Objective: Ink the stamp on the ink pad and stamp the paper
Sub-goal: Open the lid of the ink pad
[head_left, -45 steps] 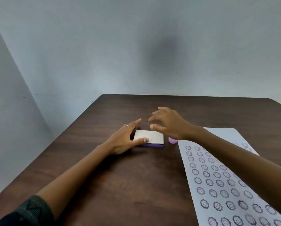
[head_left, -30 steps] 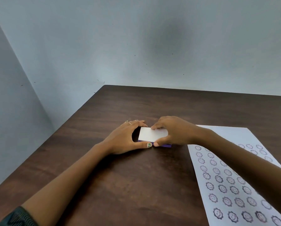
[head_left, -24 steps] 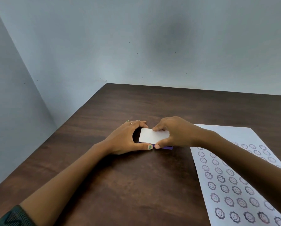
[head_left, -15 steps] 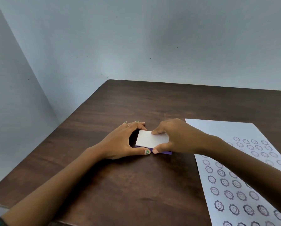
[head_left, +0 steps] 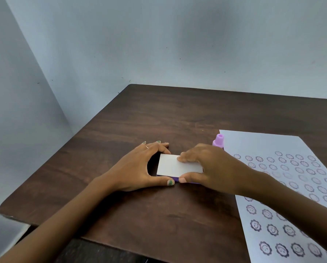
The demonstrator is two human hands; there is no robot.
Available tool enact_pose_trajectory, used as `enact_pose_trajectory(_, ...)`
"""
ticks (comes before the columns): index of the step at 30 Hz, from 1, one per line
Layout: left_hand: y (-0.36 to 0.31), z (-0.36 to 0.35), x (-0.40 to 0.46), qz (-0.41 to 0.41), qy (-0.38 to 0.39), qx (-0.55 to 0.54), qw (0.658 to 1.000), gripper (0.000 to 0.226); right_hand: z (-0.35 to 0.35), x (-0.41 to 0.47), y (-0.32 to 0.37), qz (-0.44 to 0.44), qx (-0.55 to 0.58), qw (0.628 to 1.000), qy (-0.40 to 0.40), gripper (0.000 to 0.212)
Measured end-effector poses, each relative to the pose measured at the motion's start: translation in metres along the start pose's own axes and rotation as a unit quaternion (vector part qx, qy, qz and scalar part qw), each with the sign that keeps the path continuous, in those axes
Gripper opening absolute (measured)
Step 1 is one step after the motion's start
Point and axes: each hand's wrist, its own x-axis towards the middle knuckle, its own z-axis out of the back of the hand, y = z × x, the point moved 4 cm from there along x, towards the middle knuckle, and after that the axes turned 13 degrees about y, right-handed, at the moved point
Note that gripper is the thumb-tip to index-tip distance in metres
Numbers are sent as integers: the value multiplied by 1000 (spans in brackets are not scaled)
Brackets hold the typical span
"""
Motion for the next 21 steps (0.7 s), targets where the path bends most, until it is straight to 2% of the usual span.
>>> enact_pose_trajectory(6, -2, -1, -4, -3, -2, 3, 1000, 66, 3, 2, 2, -2, -11, 999, 44, 50)
enact_pose_trajectory(10, -2, 0, -4, -2, -6, 10, 1000, 79, 19, 6, 1, -1, 35, 996, 76, 34)
enact_pose_trajectory(17, -9, 3, -5, -8, -14, -8, 1000, 85, 43, 24, -11, 17, 84, 996, 13, 30)
enact_pose_trajectory(21, -9, 4, -5, -8, -13, -25, 1000, 100, 43, 36, -21, 11, 79, 996, -48, 25)
